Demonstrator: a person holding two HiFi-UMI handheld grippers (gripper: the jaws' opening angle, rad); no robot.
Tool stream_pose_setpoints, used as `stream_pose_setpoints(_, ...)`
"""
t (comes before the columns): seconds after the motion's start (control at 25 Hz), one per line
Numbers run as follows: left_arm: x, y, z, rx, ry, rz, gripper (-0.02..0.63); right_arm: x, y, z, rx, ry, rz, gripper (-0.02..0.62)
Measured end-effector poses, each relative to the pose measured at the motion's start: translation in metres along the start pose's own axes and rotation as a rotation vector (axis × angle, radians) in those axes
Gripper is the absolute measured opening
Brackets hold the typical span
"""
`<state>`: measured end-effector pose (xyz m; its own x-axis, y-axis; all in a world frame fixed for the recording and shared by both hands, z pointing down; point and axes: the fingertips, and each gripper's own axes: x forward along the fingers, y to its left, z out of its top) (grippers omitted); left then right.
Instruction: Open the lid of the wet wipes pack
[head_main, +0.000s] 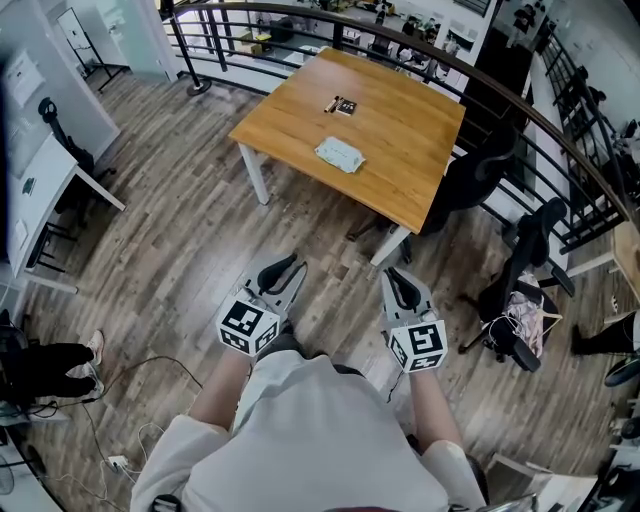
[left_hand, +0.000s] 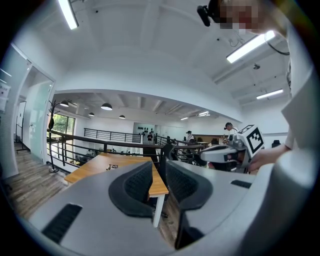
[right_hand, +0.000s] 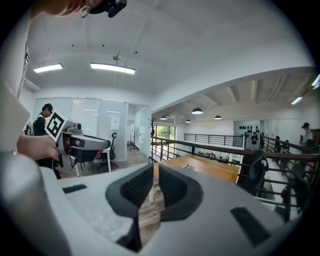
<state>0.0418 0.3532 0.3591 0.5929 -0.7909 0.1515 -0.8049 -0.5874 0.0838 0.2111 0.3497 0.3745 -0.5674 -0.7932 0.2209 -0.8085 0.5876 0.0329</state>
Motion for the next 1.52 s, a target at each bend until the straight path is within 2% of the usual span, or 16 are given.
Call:
stream_pose_setpoints(0.28, 0.019, 0.022, 0.001, -0.008, 0.004, -0.020, 0.080, 0.027, -0.008, 0.002, 0.000, 0.015, -0.009, 0.020)
stream_pose_setpoints(1.24, 0.135, 0.198, 0.028, 0.024, 0.041, -0.213, 0.080, 0.218, -0.044, 0.039, 0.016, 0.080, -0.127, 0.020)
stream_pose_setpoints(1.52, 0.155, 0.230, 0.030, 0.030, 0.051, -0.248, 0.084, 0.252, -0.052, 0.045, 0.019, 0.095, -0.151, 0.020)
